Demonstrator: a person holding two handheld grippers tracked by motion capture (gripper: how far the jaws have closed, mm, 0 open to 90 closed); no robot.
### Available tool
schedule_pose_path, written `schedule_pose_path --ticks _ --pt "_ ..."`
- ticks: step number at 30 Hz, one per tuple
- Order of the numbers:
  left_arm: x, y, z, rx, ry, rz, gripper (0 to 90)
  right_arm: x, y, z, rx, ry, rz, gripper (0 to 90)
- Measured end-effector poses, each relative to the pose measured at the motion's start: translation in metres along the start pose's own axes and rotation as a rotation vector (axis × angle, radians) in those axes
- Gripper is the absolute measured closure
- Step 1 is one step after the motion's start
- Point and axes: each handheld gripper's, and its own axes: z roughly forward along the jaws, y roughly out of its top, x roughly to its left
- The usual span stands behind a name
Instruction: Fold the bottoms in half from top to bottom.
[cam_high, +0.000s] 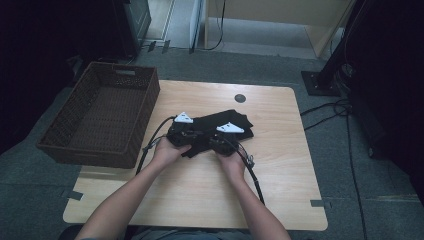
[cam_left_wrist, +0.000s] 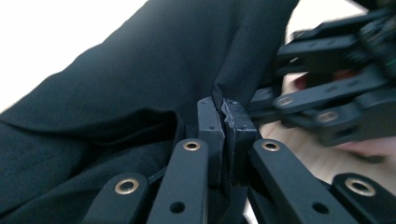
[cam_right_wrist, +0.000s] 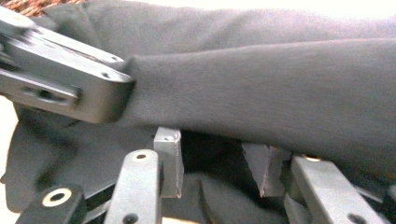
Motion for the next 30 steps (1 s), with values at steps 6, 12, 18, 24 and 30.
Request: schedule_pose_path --ticks 6,12,18,24,30 --pt "-0.001 -0.008 0.004 0.006 0.028 0.016 87.0 -0.006 0.008 -0.028 0.066 0.042 0.022 65.2" --pt "-0.006 -0.019 0.005 -0.010 0.037 0.026 86.7 -0.012 0.025 -0.063 -0.067 0.030 0.008 67.1" --pt "-0.005 -0.028 -0.002 -0.015 0.023 0.028 85.8 -0.027 0.027 -0.041 0.027 -0.004 0.035 67.9" --pt "-0.005 -0.029 -0.007 0.002 -0.014 0.003 76.4 -0.022 0.001 -0.032 0.011 -0.015 0.013 68.9" --pt "-0.005 -0.028 -0.024 0.019 -0.065 -0.048 64.0 -0.015 -0.003 -0.034 0.022 -0.037 -0.053 65.6"
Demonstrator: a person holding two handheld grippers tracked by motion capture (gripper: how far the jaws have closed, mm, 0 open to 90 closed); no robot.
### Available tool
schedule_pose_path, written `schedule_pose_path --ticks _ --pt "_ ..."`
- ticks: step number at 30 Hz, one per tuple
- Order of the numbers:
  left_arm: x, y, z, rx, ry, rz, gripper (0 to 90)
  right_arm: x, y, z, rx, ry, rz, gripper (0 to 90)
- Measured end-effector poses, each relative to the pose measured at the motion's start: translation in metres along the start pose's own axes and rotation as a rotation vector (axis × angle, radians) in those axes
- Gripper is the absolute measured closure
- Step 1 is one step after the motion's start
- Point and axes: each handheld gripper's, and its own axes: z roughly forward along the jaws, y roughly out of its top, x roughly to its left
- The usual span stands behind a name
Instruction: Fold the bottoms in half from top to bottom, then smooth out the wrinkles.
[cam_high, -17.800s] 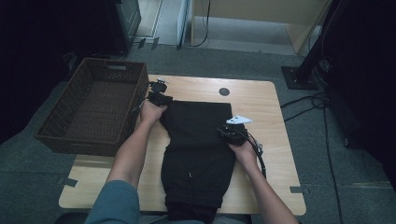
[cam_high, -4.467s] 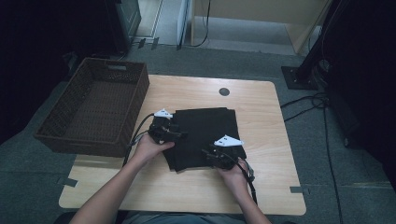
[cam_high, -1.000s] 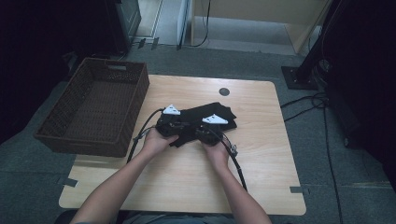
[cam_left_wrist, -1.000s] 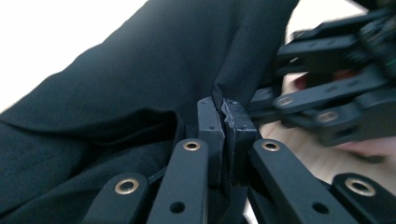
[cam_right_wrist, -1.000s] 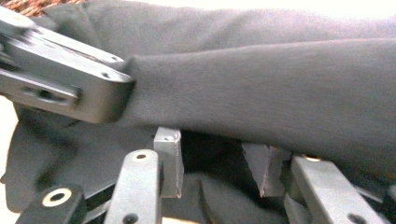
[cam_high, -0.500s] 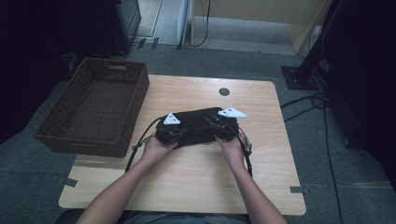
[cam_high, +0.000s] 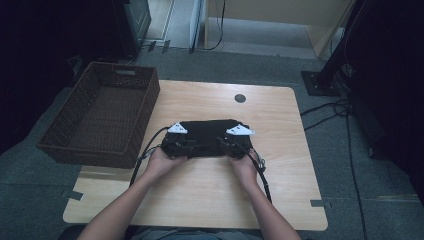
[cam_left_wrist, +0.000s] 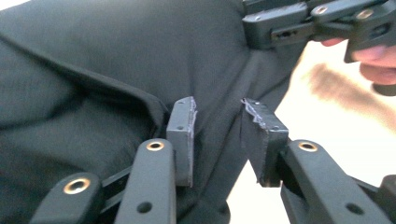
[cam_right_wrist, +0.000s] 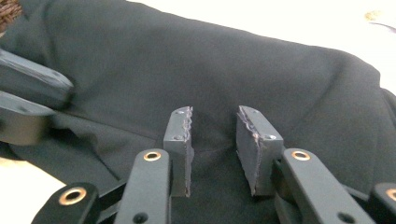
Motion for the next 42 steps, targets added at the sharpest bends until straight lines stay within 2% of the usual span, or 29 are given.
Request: schedule_pose_path --ticks 3,7,10,13,15,17,20,25,29,31,32,34,35,37,38,42 --pt "0.001 0.004 -0.014 -0.022 -0.007 -0.032 62.7 0.001 -0.001 -0.002 0.000 0.005 0.000 63.7" --pt "0.001 0.017 -0.029 -0.044 0.024 -0.025 61.9 0.001 0.000 -0.005 0.010 0.026 0.007 63.6" --pt "0.005 0.027 -0.029 -0.044 0.051 -0.056 61.3 0.002 0.000 -0.005 0.018 0.026 -0.004 64.0" --pt "0.006 0.029 -0.022 -0.024 0.073 -0.062 62.2 0.004 -0.001 -0.005 0.019 0.029 -0.007 64.5" --pt "0.008 0.024 -0.014 0.008 0.079 -0.060 63.3 0.004 -0.004 -0.006 0.014 0.029 -0.008 64.9" --pt "0.009 0.018 -0.009 0.014 0.082 -0.066 63.9 0.005 -0.008 -0.006 0.017 0.030 -0.002 65.0" --pt "0.009 0.009 -0.005 0.006 0.088 -0.067 65.9 0.007 -0.015 -0.006 0.016 0.023 -0.022 64.9" --pt "0.002 -0.003 0.002 0.046 0.122 -0.014 67.8 0.009 -0.021 -0.007 0.009 0.019 -0.014 65.0" --pt "0.000 -0.016 0.003 -0.009 0.124 -0.036 68.1 0.009 -0.027 -0.010 0.012 0.025 -0.007 66.0" --pt "0.000 -0.017 0.003 -0.015 0.123 -0.037 68.5 0.009 -0.028 -0.011 0.016 0.033 -0.004 66.3" --pt "0.000 -0.019 0.002 -0.023 0.120 -0.044 68.5 0.007 -0.027 -0.013 0.033 0.053 0.009 66.6" --pt "0.000 -0.022 0.002 -0.031 0.121 -0.046 68.8 0.005 -0.022 -0.015 0.058 0.067 0.022 68.3" --pt "0.000 -0.022 0.002 -0.032 0.120 -0.045 68.8 0.004 -0.018 -0.017 0.053 0.079 0.032 68.9" --pt "0.000 -0.022 0.002 -0.034 0.117 -0.055 68.9 0.002 -0.008 -0.020 -0.014 0.050 0.020 69.0" --pt "0.000 -0.022 0.001 -0.034 0.116 -0.058 68.8 0.000 -0.003 -0.020 -0.029 0.043 0.015 68.9" --pt "0.000 -0.023 0.001 -0.038 0.110 -0.072 68.7 -0.003 0.021 -0.006 -0.039 0.025 0.032 67.0"
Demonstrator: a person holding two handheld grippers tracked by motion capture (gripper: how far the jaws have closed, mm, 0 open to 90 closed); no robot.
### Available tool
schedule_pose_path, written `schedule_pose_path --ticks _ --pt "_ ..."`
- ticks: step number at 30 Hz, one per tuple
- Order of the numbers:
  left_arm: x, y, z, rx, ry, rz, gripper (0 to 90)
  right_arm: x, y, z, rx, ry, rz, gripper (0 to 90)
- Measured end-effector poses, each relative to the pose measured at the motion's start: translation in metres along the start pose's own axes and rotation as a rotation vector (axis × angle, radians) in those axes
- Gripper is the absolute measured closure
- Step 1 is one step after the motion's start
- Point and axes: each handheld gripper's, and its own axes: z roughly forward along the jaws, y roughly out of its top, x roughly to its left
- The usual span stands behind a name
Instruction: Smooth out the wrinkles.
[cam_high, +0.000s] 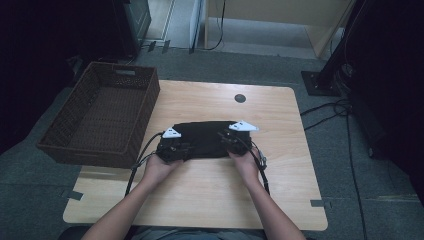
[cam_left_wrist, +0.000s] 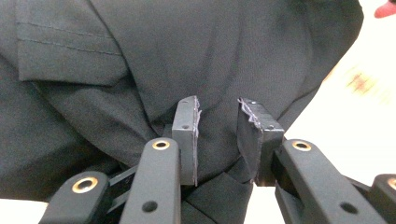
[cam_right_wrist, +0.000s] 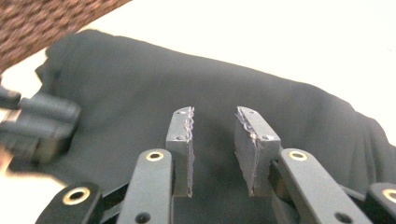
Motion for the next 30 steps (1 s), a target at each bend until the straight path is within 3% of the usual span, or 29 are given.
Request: schedule_pose_path --ticks 5,9,12,13,17,18,21,25,29,30 --pt "0.000 0.000 0.000 0.000 -0.003 -0.009 68.3 0.011 0.011 0.022 -0.022 -0.006 -0.008 62.8" --pt "0.000 0.000 -0.001 0.007 -0.012 -0.019 66.7 0.018 0.007 0.037 0.026 -0.018 -0.009 64.3" --pt "-0.001 0.001 -0.001 0.012 -0.021 -0.033 63.1 0.017 0.000 0.039 0.018 -0.013 0.005 64.8" --pt "-0.001 0.002 -0.002 0.019 -0.028 -0.041 61.4 0.017 -0.001 0.038 0.017 -0.011 0.016 64.9" --pt "-0.002 0.017 -0.010 0.060 -0.102 -0.099 53.3 0.019 -0.010 0.034 -0.008 -0.009 -0.025 65.0" --pt "-0.002 0.017 -0.010 0.060 -0.102 -0.099 52.9 0.019 -0.010 0.034 -0.008 -0.009 -0.025 65.0" --pt "-0.007 0.044 -0.024 0.050 -0.084 -0.059 51.0 0.020 -0.012 0.032 -0.010 -0.004 -0.037 65.0" --pt "-0.004 0.072 -0.024 0.045 -0.036 -0.020 51.8 0.022 -0.013 0.030 -0.010 0.006 -0.040 65.0" --pt "0.002 0.080 -0.015 0.052 -0.011 -0.024 55.8 0.024 -0.016 0.027 -0.014 0.015 -0.047 64.9" --pt "0.007 0.077 -0.005 0.072 -0.002 -0.035 56.9 0.025 -0.018 0.025 -0.016 0.030 -0.046 64.8"
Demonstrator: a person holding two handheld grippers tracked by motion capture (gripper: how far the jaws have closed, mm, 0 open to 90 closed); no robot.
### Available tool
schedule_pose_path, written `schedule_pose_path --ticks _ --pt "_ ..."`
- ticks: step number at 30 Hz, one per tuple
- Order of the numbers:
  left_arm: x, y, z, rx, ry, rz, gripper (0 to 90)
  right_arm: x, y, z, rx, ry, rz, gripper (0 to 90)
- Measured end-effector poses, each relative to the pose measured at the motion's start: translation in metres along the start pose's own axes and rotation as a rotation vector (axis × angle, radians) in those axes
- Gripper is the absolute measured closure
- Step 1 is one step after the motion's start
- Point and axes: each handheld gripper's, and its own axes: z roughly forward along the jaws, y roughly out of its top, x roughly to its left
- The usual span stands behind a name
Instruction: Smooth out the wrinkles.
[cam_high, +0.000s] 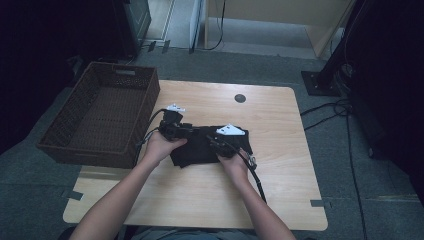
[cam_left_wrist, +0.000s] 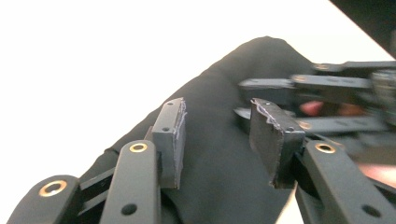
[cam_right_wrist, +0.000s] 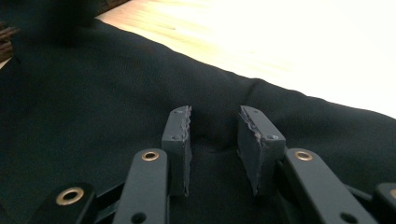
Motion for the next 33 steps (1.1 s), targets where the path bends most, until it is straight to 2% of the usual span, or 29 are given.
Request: schedule_pose_path --ticks 2,4,5,7,9,10,14,16,17,18,21,22,25,27,29,30,33 --pt "0.002 -0.004 0.005 -0.002 -0.002 -0.011 58.9 0.000 0.000 -0.001 0.000 0.007 0.004 64.5" --pt "0.004 -0.011 0.007 -0.032 0.000 -0.019 61.4 0.000 -0.001 -0.004 0.009 0.023 0.006 63.0" --pt "0.004 -0.014 0.007 -0.038 0.008 -0.014 62.9 0.000 -0.001 -0.006 0.013 0.029 0.006 62.0" --pt "0.000 -0.018 0.008 -0.021 0.039 0.027 63.4 -0.002 0.002 -0.011 0.026 0.051 0.018 61.3" --pt "-0.005 -0.026 0.007 -0.016 0.056 0.057 59.9 -0.008 0.005 -0.020 0.011 0.023 0.042 62.5" --pt "-0.006 -0.028 0.006 -0.022 0.057 0.058 58.4 -0.013 0.005 -0.024 -0.004 0.008 0.048 63.5" --pt "-0.010 -0.037 -0.001 -0.055 0.037 0.050 53.9 -0.026 -0.005 -0.029 0.018 -0.019 0.063 61.7" --pt "-0.011 -0.040 -0.003 -0.059 0.038 0.058 53.8 -0.026 -0.008 -0.031 0.009 -0.025 0.056 60.5" --pt "-0.014 -0.046 -0.004 -0.065 0.052 0.080 53.8 -0.025 -0.011 -0.034 0.009 -0.034 0.041 58.4" --pt "-0.014 -0.046 -0.004 -0.065 0.052 0.080 53.8 -0.024 -0.012 -0.035 0.011 -0.037 0.033 58.3" --pt "-0.017 -0.059 0.000 -0.072 0.062 0.104 53.5 -0.022 -0.016 -0.036 0.014 -0.038 -0.003 58.4" --pt "-0.018 -0.062 0.000 -0.080 0.060 0.105 53.3 -0.021 -0.018 -0.036 0.013 -0.036 -0.001 58.4" --pt "-0.014 -0.064 0.000 -0.081 0.032 0.069 53.3 -0.024 -0.020 -0.036 0.009 -0.017 0.026 58.1" --pt "-0.014 -0.064 0.000 -0.080 0.028 0.069 53.3 -0.026 -0.021 -0.037 0.007 -0.004 0.040 55.2" --pt "-0.016 -0.064 -0.001 -0.073 0.034 0.076 53.3 -0.026 -0.020 -0.039 0.019 -0.011 0.037 52.9" --pt "-0.017 -0.065 -0.002 -0.070 0.036 0.082 52.9 -0.025 -0.018 -0.045 0.035 -0.002 0.063 52.3" --pt "-0.017 -0.065 -0.003 -0.071 0.018 0.055 50.1 -0.019 -0.017 -0.057 0.058 0.016 0.042 55.8"
